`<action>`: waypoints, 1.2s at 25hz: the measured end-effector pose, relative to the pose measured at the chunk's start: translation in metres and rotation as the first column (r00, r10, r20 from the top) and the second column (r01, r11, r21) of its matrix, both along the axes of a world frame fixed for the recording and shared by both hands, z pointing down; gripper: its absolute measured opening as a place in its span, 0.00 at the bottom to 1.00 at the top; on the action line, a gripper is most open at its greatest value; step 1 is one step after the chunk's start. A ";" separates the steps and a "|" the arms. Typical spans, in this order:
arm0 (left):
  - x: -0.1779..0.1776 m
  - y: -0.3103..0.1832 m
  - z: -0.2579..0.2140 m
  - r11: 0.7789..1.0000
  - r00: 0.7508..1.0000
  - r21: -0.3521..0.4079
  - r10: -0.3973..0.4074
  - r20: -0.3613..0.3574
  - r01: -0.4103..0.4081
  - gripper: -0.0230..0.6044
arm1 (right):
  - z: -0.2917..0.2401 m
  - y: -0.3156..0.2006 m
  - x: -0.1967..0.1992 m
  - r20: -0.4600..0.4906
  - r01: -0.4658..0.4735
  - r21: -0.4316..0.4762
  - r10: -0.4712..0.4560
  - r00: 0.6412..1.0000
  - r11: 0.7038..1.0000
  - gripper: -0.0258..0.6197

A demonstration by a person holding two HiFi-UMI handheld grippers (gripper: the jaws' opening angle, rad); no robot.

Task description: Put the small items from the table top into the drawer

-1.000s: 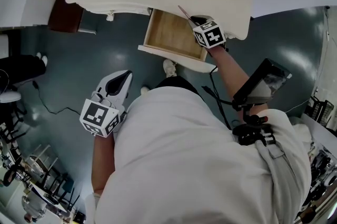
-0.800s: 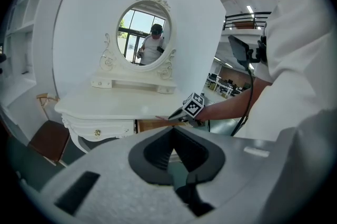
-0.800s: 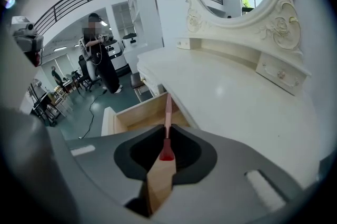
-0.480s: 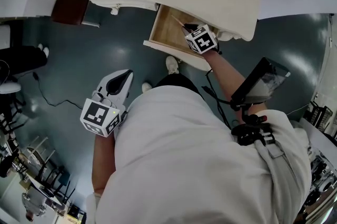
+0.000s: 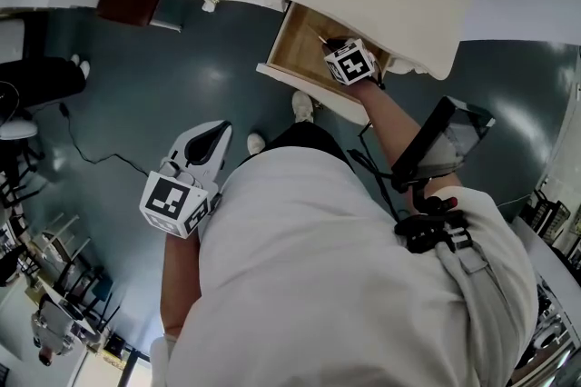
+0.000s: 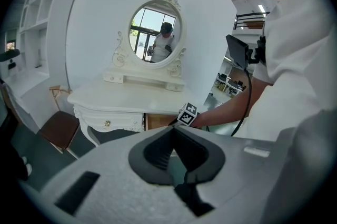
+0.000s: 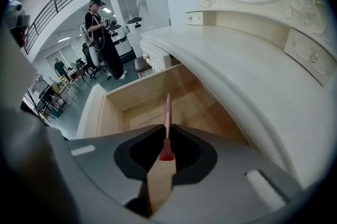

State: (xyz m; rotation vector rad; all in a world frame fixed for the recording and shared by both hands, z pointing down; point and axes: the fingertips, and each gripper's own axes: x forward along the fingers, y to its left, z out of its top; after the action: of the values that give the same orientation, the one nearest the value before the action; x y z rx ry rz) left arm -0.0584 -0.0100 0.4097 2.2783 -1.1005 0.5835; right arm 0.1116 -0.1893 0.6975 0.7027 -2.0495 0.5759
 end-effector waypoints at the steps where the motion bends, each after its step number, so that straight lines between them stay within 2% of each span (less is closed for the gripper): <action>1: -0.001 0.001 0.001 1.000 1.000 -0.006 -0.007 0.001 0.007 0.04 | 0.005 0.001 0.000 -0.009 0.005 -0.008 -0.005 1.000 1.000 0.11; 6: -0.020 -0.019 0.022 0.999 1.000 -0.029 -0.026 0.010 0.026 0.04 | 0.050 -0.013 -0.016 -0.049 0.027 -0.055 -0.030 0.998 0.998 0.11; 13: -0.017 -0.025 0.024 0.998 0.999 -0.048 -0.036 0.019 0.037 0.04 | 0.073 -0.016 -0.015 -0.071 0.058 -0.075 -0.064 0.995 0.995 0.11; 25: -0.020 -0.032 0.024 0.998 0.999 -0.053 -0.024 0.029 0.025 0.04 | 0.082 -0.017 -0.018 -0.074 0.108 -0.055 -0.112 0.991 0.993 0.12; 30: -0.024 -0.027 0.018 0.999 1.000 -0.035 -0.012 0.025 0.013 0.04 | 0.074 -0.010 -0.019 -0.092 0.119 -0.052 -0.123 0.988 0.992 0.18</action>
State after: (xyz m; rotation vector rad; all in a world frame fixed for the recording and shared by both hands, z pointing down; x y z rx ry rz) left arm -0.0825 -0.0375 0.4278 2.2376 -1.1072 0.6235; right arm 0.0925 -0.1997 0.7719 0.5636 -1.9688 0.5091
